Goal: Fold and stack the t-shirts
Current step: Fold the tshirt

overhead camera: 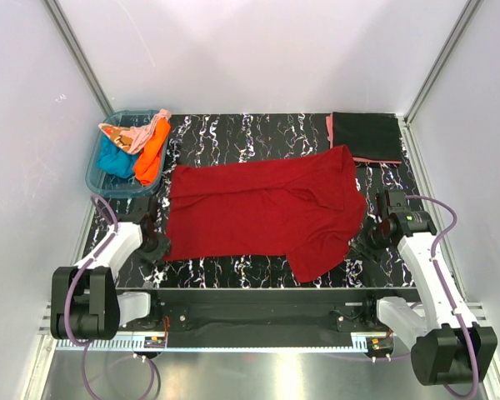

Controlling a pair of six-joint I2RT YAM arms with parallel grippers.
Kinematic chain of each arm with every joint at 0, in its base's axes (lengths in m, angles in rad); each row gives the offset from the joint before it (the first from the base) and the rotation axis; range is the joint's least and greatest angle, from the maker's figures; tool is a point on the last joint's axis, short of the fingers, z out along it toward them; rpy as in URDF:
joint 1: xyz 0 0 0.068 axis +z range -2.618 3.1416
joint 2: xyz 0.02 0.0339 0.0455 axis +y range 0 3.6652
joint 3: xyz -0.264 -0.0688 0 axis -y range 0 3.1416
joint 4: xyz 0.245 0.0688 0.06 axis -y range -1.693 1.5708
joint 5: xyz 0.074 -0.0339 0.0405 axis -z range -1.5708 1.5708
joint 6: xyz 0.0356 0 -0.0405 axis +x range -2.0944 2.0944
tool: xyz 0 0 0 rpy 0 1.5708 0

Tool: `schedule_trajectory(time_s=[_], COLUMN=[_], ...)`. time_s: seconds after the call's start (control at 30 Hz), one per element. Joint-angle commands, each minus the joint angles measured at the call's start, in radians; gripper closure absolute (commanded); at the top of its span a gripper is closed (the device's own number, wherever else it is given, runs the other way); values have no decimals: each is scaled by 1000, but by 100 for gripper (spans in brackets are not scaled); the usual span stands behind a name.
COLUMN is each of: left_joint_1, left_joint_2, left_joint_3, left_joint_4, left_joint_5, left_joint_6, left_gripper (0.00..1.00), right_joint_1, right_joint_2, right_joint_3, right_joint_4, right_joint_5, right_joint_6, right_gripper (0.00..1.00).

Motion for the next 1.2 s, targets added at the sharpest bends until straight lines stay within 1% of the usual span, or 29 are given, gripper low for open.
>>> schedule_trajectory(time_s=[0.0, 0.1, 0.13, 0.23, 0.27, 0.4, 0.47, 0.6, 0.7, 0.8, 0.83, 0.9, 0.97, 1.0, 1.03, 1.13, 1.17], left_joint_1=[4, 6, 6, 6, 6, 6, 6, 6, 6, 6, 6, 4, 4, 4, 1, -2, -3], left_joint_2=[20, 12, 8, -27, -49, -101, -150, -208, -201, -181, -178, -164, -147, -143, -138, -92, -74], left_joint_3=[-2, -1, 1, 6, 6, 25, 29, 39, 53, 76, 85, 108, 157, 177, 208, 254, 292], left_joint_4=[44, 38, 25, 0, -8, -57, -113, -138, -141, -146, -128, -109, -108, -103, -91, -62, -62], left_joint_5=[-39, -50, -62, -85, -89, -109, -132, -137, -128, -126, -105, -96, -102, -100, -100, -99, -102], left_joint_6=[-22, -19, -13, 4, 7, 31, 35, 13, 25, 51, 99, 131, 163, 182, 221, 315, 332], left_gripper=[69, 81, 87, 98, 100, 100, 100, 100, 100, 100, 100, 100, 100, 100, 100, 100, 100], right_joint_1=[5, 5, 7, 7, 7, 5, 7, 5, 5, 5, 7, 7, 7, 5, 4, 4, 2], right_joint_2=[-17, -38, -47, -92, -105, -194, -228, -219, -237, -247, -236, -177, -114, -42, -8, 115, 144], right_joint_3=[61, 69, 69, 60, 57, 43, 72, 107, 132, 130, 130, 142, 198, 243, 267, 340, 357], right_joint_4=[-43, -73, -84, -136, -150, -225, -243, -286, -320, -304, -291, -238, -207, -176, -161, -84, -66], right_joint_5=[-14, -18, -20, -33, -32, -41, -43, -24, -15, -10, -10, -4, 43, 57, 68, 80, 74], right_joint_6=[16, 19, 20, 32, 37, 60, 65, 66, 69, 86, 83, 71, 43, 31, 7, -16, -20], right_gripper=[100, 100, 100, 100, 100, 100, 100, 100, 100, 100, 100, 100, 100, 100, 100, 100, 100])
